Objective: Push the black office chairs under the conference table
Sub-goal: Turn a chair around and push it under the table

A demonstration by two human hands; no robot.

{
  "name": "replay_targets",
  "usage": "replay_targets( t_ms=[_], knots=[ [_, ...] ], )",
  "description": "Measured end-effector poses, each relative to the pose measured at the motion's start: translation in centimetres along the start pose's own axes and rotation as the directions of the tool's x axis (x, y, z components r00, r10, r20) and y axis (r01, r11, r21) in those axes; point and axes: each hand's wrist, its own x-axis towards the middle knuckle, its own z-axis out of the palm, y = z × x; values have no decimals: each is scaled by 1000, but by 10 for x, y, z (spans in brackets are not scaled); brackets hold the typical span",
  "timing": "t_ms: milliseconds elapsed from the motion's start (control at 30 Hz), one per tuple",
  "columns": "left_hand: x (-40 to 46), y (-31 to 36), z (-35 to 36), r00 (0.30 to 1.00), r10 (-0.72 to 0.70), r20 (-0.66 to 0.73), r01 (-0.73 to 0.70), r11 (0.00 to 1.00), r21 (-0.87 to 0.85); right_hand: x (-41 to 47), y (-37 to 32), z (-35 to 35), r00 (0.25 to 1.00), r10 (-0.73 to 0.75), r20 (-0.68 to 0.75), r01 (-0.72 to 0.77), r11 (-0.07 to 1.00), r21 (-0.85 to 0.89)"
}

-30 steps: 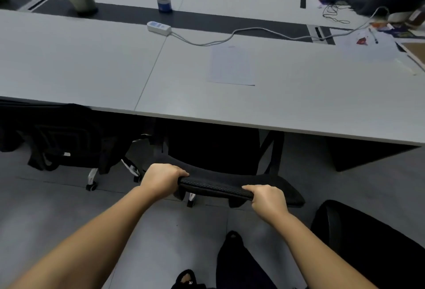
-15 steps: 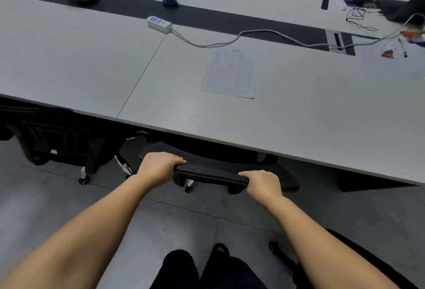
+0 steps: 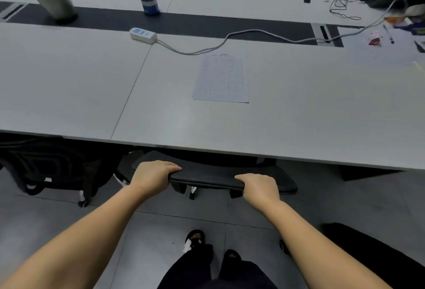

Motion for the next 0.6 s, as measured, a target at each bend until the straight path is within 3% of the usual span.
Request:
replay_targets(
  t_ms=[100,167,333,467,600],
  knots=[
    [-2,-2,6,1000,4,-11,-4,1000,-11,2,5,3,997,-5,73,5,1000,2],
    [-26,11,-6,997,73,-23,-73,997,22,-34,2,0,999,-12,34,12,1000,16],
    [-22,8,-16,989,110,102,-111,994,7,-41,-1,-11,992,-123,-11,123,977,172],
    [-42,28,-30,966,222,-134,-229,972,-42,-83,2,-17,981,-80,-176,139,926,352],
    [-75,65,-37,974,122,-190,-166,959,-231,-138,13,-13,954,47,-297,117,851,512]
  ],
)
